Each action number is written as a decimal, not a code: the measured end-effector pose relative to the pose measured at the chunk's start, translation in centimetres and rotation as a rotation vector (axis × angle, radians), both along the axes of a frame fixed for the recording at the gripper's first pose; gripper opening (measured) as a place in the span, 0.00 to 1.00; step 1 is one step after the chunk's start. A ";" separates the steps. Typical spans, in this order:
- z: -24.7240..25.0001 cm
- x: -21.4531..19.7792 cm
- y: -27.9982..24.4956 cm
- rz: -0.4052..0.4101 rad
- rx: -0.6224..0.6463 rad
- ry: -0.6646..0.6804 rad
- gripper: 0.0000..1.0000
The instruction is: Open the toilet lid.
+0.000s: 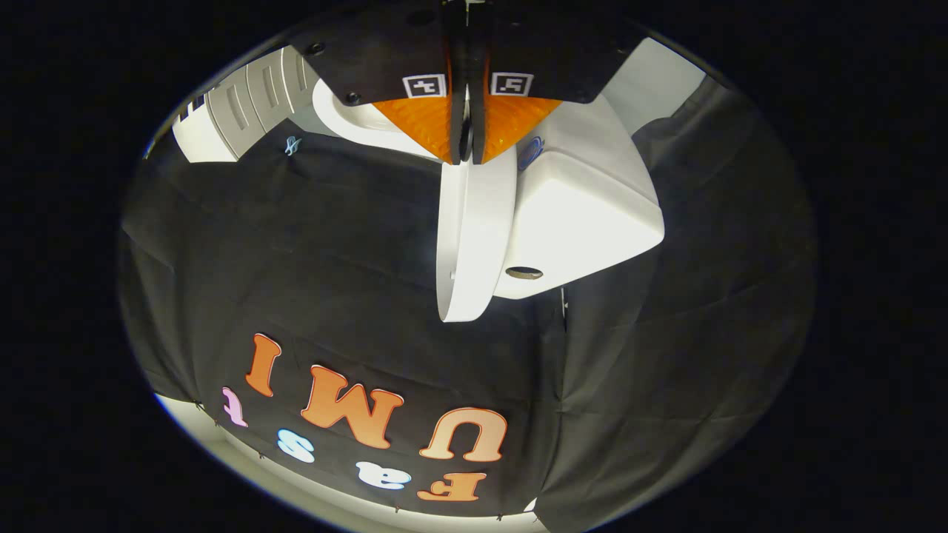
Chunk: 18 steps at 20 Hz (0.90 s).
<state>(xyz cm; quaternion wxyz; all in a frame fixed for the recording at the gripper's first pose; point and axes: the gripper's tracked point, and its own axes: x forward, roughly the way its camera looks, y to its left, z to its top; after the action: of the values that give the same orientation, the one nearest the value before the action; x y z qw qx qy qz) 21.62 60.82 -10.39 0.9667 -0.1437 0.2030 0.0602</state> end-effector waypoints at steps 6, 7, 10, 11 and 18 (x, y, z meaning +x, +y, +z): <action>-0.4 -0.4 0.7 0.051 0.103 0.041 0.24; -0.4 -0.5 1.3 0.076 0.134 0.060 0.31; 0.0 -1.5 2.0 0.121 0.220 0.090 0.66; 0.2 -1.5 2.3 0.132 0.250 0.095 0.77; 5.9 -1.7 -0.3 0.200 0.303 0.005 0.95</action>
<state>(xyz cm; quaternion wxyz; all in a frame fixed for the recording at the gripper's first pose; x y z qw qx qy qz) 19.96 60.51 -4.45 0.9660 -0.0158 0.1786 0.1862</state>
